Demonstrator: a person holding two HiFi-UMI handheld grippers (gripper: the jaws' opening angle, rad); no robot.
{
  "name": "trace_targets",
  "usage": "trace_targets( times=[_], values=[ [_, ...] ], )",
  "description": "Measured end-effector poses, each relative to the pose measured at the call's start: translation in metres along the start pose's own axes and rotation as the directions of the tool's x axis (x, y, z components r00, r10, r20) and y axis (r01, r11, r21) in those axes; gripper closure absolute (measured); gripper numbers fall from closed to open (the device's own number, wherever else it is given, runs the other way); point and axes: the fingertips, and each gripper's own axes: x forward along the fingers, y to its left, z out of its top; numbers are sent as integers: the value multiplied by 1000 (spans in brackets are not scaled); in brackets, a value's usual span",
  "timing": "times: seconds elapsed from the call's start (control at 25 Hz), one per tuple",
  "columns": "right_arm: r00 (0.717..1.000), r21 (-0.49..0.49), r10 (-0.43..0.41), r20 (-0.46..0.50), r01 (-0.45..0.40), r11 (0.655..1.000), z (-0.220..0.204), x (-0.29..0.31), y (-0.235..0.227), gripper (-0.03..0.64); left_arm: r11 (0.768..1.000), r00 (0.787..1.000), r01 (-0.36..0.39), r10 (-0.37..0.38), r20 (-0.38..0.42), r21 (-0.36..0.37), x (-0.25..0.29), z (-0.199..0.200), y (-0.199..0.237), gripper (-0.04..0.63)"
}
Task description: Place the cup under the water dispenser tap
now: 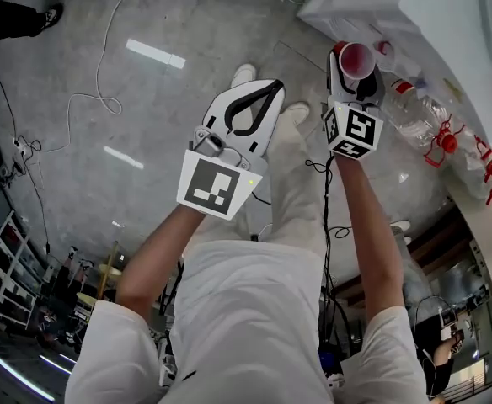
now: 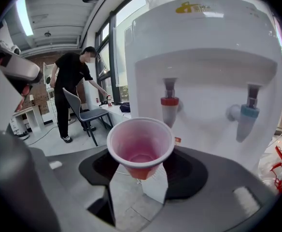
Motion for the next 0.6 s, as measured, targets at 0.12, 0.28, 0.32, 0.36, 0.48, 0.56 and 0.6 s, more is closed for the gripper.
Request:
trace_targets(
  times=[0.12, 0.28, 0.32, 0.36, 0.48, 0.56, 0.6],
  values=[
    [1000, -13, -5, -9, 5, 1000, -9, 10, -3, 328, 1000, 1000, 9, -10, 4, 7, 8, -4, -1, 589],
    [999, -42, -38, -14, 37, 998, -20, 20, -12, 327, 999, 999, 29, -29, 20, 43, 18, -9, -5, 589],
    [999, -52, -48, -15, 47, 998, -23, 21, -14, 327, 998, 999, 31, -31, 20, 46, 19, -12, -6, 589],
    [998, -59, -54, -16, 52, 997, -26, 23, -16, 327, 999, 999, 29, -30, 18, 42, 21, -15, -6, 589],
    [998, -76, -60, -19, 58, 995, -35, 34, -24, 325, 999, 1000, 25, -25, 17, 34, 31, -23, -3, 589],
    [997, -85, -69, -19, 67, 994, -38, 40, -28, 325, 998, 999, 32, -33, 25, 45, 34, -25, -1, 589],
    [997, -84, -74, -17, 72, 994, -39, 43, -30, 325, 998, 999, 37, -38, 29, 49, 35, -27, 0, 589]
  ],
)
